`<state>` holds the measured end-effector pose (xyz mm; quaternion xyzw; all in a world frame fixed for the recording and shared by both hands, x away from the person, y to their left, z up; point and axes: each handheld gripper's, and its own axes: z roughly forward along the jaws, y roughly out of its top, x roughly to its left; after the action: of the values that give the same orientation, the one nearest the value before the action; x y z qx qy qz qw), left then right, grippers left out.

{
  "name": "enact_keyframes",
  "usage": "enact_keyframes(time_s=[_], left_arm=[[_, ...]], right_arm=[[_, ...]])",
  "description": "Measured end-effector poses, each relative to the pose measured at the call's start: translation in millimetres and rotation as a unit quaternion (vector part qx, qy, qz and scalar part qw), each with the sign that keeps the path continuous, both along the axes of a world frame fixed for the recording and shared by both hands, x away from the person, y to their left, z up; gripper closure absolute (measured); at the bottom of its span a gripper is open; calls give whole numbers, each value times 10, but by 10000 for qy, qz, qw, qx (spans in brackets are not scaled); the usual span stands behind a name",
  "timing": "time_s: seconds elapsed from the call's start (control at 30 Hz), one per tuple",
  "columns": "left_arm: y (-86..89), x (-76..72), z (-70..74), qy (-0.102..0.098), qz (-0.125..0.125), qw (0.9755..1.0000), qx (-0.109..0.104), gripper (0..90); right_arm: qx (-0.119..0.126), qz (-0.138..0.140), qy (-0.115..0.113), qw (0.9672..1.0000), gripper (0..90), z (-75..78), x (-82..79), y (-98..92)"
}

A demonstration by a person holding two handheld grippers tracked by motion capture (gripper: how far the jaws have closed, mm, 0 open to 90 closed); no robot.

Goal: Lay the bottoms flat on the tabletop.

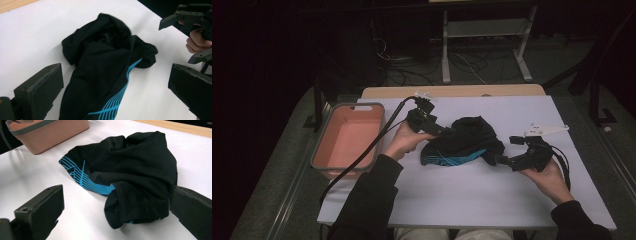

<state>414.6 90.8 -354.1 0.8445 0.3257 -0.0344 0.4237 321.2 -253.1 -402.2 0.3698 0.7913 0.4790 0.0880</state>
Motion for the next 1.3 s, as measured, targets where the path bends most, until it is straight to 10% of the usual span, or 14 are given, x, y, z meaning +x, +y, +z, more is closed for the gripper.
enact_keyframes(time_s=[0.83,1.3], left_arm=[[379,39,-365,231,697,9972,-123,0],[265,-212,-510,163,442,9988,117,0]], right_arm=[[146,-106,348,9992,0,-153,436,-226],[333,-104,632,9974,0,-317,612,-322]])
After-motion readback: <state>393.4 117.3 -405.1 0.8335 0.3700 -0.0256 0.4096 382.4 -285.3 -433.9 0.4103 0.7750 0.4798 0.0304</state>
